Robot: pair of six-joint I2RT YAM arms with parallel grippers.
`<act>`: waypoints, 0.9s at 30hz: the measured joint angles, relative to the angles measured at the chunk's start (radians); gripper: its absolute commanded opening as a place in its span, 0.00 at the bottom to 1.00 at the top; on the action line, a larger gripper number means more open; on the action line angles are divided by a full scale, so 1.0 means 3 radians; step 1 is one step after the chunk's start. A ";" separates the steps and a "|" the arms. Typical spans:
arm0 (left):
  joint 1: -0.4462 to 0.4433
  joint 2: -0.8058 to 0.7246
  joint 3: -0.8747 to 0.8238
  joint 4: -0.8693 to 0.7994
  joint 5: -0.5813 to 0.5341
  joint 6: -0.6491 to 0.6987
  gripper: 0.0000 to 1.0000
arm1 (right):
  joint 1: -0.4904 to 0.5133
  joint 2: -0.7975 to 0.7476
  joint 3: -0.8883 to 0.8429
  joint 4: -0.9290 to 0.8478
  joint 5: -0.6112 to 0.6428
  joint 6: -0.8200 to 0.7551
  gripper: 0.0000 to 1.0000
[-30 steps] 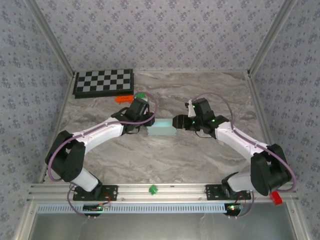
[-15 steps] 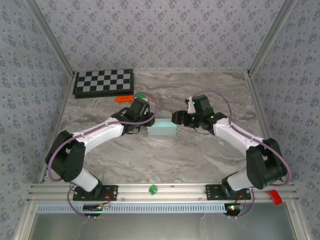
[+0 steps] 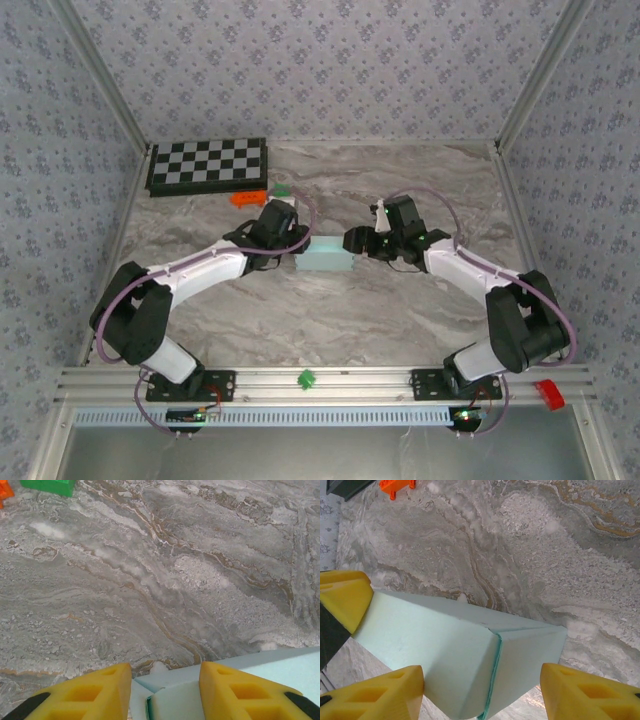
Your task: Fold the paper box
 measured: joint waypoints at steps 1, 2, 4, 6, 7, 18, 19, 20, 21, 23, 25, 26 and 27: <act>-0.0006 -0.0013 -0.0028 0.0037 -0.0009 0.0000 0.41 | -0.0003 -0.0003 -0.0019 0.0020 -0.0004 0.0001 0.63; -0.0015 -0.0024 -0.0062 0.0083 -0.0031 -0.0001 0.42 | -0.0006 -0.0006 -0.0038 0.0039 -0.0009 0.0001 0.64; -0.0033 -0.0051 -0.0128 0.0172 -0.0069 -0.0003 0.42 | -0.0009 -0.0011 -0.0066 0.0065 -0.0010 0.0006 0.63; -0.0043 -0.0081 -0.0203 0.0272 -0.0098 -0.0005 0.42 | -0.0011 -0.0013 -0.0092 0.0086 -0.0010 0.0009 0.63; -0.0046 -0.0093 -0.0237 0.0314 -0.0106 -0.0015 0.42 | -0.0014 -0.0013 -0.0102 0.0098 -0.0010 0.0010 0.63; -0.0057 -0.0169 -0.0393 0.0516 -0.0150 -0.0037 0.46 | -0.0024 -0.0013 -0.0151 0.0135 -0.0010 0.0009 0.63; -0.0057 -0.0183 -0.0393 0.0492 -0.0150 -0.0033 0.47 | -0.0024 -0.0011 -0.0151 0.0134 -0.0010 0.0010 0.63; -0.0057 -0.0203 -0.0393 0.0453 -0.0150 -0.0025 0.47 | -0.0024 -0.0011 -0.0151 0.0132 -0.0010 0.0009 0.63; -0.0057 -0.0224 -0.0393 0.0411 -0.0149 -0.0013 0.48 | -0.0024 -0.0011 -0.0151 0.0132 -0.0010 0.0009 0.63; -0.0066 -0.0267 -0.0390 0.0317 -0.0149 0.0014 0.52 | -0.0024 -0.0009 -0.0151 0.0131 -0.0010 0.0009 0.63; -0.0072 -0.0305 -0.0381 0.0216 -0.0148 0.0055 0.54 | -0.0024 -0.0005 -0.0151 0.0131 -0.0010 0.0009 0.63; -0.0072 -0.0324 -0.0365 0.0149 -0.0144 0.0069 0.55 | -0.0024 -0.0003 -0.0151 0.0128 -0.0010 0.0009 0.63; -0.0072 -0.0343 -0.0351 0.0085 -0.0145 0.0086 0.56 | -0.0025 -0.0001 -0.0151 0.0126 -0.0010 0.0009 0.63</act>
